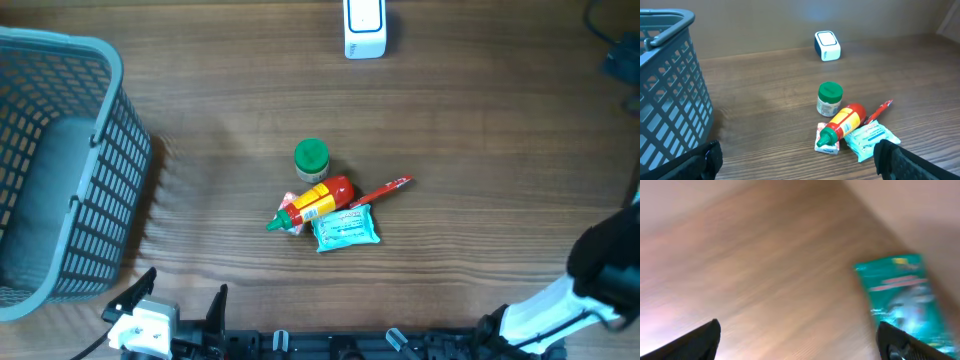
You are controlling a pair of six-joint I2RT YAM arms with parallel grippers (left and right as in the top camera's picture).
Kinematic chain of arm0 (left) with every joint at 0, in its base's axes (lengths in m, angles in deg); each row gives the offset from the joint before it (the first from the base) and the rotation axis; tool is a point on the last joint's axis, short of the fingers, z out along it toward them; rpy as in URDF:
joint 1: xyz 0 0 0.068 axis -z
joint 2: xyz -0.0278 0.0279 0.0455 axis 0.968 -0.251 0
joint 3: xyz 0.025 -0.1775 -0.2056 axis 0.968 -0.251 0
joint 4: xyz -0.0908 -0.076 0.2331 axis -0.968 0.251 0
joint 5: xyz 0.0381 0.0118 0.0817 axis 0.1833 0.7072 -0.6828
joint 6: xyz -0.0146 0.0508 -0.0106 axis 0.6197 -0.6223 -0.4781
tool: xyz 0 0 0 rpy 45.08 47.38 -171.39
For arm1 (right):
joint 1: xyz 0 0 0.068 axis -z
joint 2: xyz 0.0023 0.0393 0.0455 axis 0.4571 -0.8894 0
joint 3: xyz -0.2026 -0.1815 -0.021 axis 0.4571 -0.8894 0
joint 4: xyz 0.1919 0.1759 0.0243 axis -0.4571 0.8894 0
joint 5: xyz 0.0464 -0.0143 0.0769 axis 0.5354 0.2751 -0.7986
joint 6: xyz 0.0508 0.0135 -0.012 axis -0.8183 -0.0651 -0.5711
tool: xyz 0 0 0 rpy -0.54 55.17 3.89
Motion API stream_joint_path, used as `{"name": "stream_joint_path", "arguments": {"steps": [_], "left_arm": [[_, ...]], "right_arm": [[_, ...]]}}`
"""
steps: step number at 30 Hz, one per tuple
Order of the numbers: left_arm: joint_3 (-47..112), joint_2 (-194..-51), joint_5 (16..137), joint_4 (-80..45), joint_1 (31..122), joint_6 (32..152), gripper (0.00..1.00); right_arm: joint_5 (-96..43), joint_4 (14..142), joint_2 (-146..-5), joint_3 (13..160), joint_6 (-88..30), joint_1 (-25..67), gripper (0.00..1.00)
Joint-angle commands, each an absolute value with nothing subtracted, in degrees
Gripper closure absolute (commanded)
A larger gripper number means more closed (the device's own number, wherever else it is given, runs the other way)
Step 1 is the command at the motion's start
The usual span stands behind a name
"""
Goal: Scan the item barcode
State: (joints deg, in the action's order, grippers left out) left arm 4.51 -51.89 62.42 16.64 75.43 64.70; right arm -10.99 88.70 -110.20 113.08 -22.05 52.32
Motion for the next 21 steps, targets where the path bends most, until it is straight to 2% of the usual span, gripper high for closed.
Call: {"name": "stream_joint_path", "arguments": {"steps": [1,4,8,15,17,21], "left_arm": [[4.43,-51.43,62.33,16.49,75.74,65.03,0.0],[4.43,-51.43,62.33,16.49,75.74,65.03,0.0],[4.43,-51.43,62.33,16.49,75.74,65.03,0.0],[4.43,-51.43,62.33,16.51,75.74,65.03,0.0],[4.43,-51.43,62.33,16.49,75.74,65.03,0.0],[4.43,-51.43,62.33,16.49,75.74,65.03,0.0]], "right_arm": [[-17.28,99.74,-105.24,113.56,-56.04,46.68,0.0],[-30.61,118.14,-106.38,113.54,-74.92,39.6,0.0],[-38.88,119.08,-106.73,111.44,-74.49,29.55,0.0],[-32.8,117.27,-106.79,109.8,-72.52,10.73,0.0],[-28.89,116.44,-107.95,109.78,-76.15,5.92,0.0],[-28.1,116.31,-112.04,109.78,-78.77,2.07,0.0]]}}
